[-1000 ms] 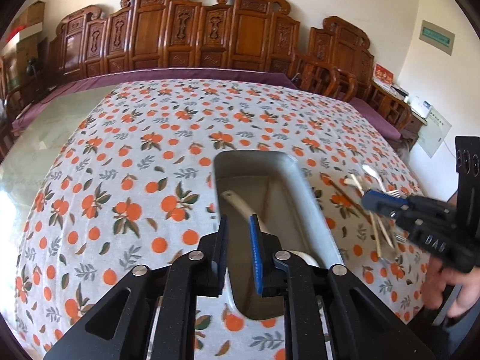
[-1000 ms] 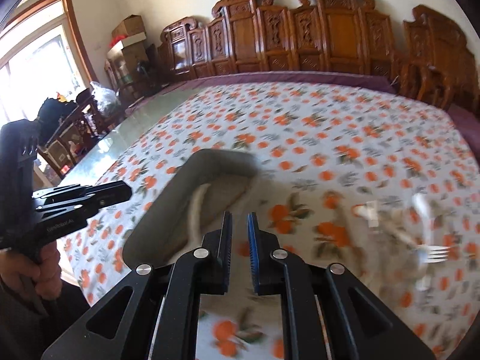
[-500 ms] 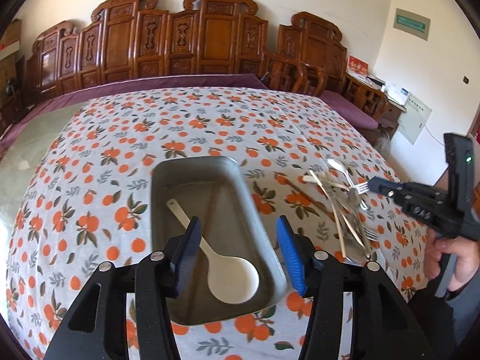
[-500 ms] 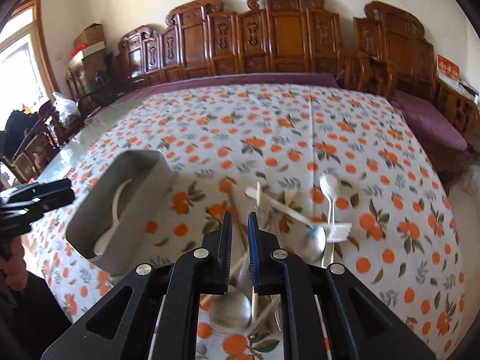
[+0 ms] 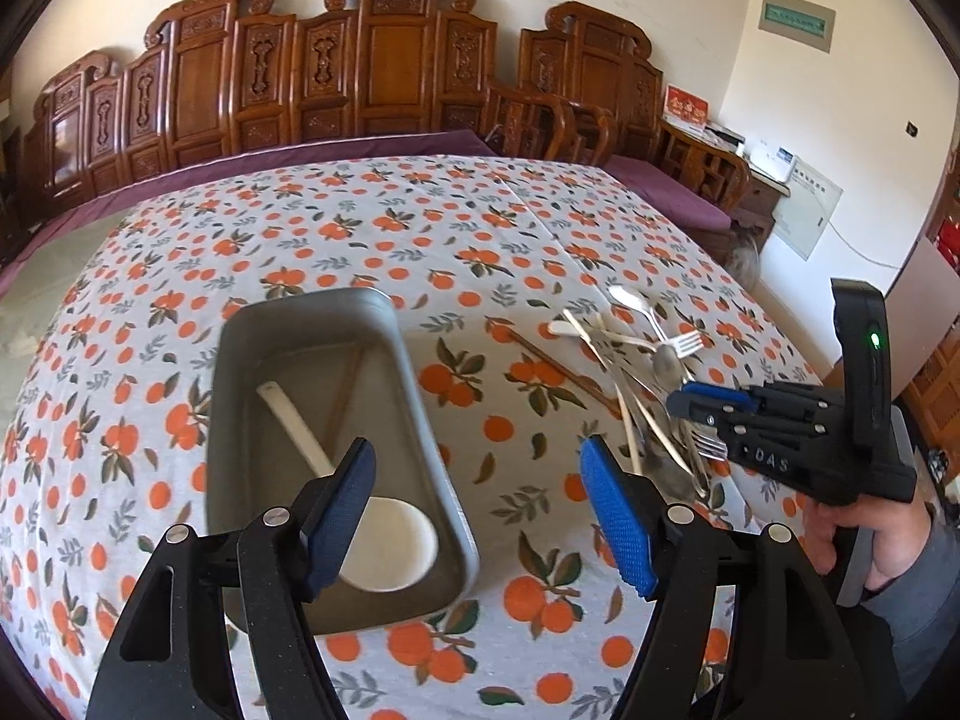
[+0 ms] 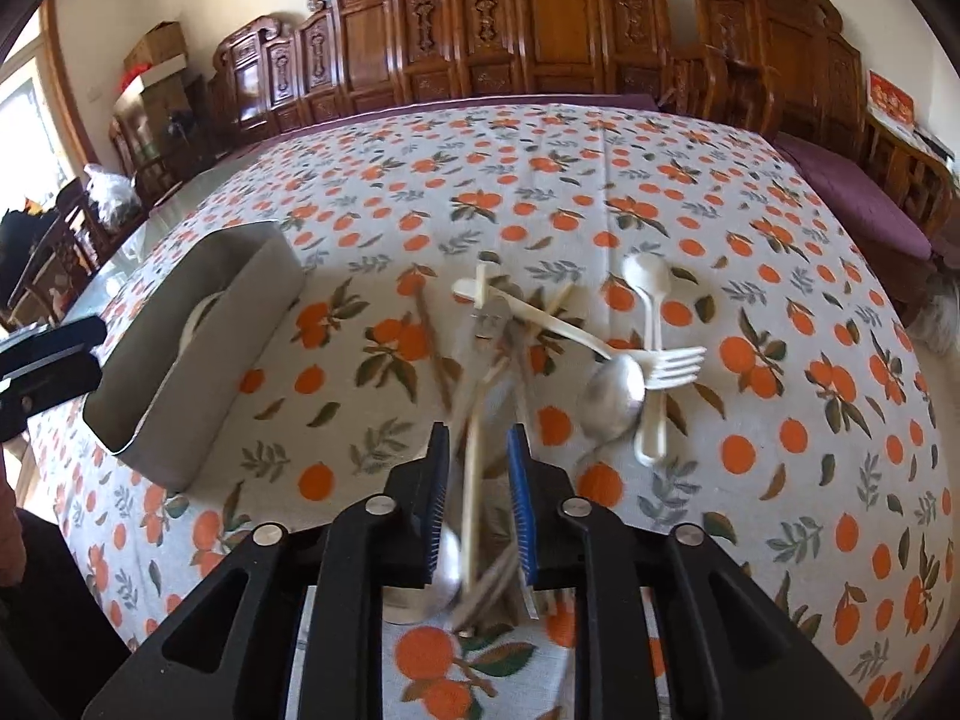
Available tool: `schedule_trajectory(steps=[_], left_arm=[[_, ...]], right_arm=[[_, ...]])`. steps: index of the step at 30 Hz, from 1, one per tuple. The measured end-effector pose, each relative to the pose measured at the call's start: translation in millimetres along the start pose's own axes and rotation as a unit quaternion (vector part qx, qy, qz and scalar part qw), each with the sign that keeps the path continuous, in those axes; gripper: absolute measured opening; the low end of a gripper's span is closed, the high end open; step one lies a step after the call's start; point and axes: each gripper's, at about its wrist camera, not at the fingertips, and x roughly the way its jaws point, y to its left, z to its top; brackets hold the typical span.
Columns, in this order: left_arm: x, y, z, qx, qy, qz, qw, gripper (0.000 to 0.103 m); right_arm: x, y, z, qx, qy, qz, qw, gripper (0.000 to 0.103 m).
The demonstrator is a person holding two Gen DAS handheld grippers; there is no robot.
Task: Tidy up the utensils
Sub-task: 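Reach the right tool into the pile and grasp the smiley-face metal spoon, then grasp another wooden chopstick with the left tool while the right tool holds the smiley spoon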
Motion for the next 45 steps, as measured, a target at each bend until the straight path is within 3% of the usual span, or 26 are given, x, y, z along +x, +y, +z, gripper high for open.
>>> schedule_trajectory(steps=[5,10,21,26,38,45], left_arm=[[5.0,-8.1,-1.5,0.009,0.005,-0.001,0.9999,0.067],[8.9,-13.8,-3.3,0.013,0.009,-0.002,0.9999,0.067],[12.5,-22.5,-6.1,0.025,0.012,-0.005,0.9996,0.067],[12.5,-24.5,-8.1,0.03,0.012,-0.004,0.9995,0.067],[22.0,-36.5,-12.0,0.048,0.019,0.004,0.9987,0.067],[33.8,-48.5,-12.6,0.059,0.029,0.003,0.9978,0.067]], right_arm=[[4.8,-5.8,-2.5,0.013,0.013,0.021,1.0,0.024],[13.4,12.2,-8.5,-0.013,0.034,0.038,0.999,0.024],[36.2,36.0,-12.3,-0.054,0.057,-0.023,0.997,0.021],[42.2,29.2,-9.7,-0.04,0.061,-0.015,0.997,0.007],[-2.1,-7.2,4.0,0.018,-0.001,0.016,1.0,0.007],[-6.3,-35.1,5.1,0.047,-0.012,0.014,0.999,0.007]])
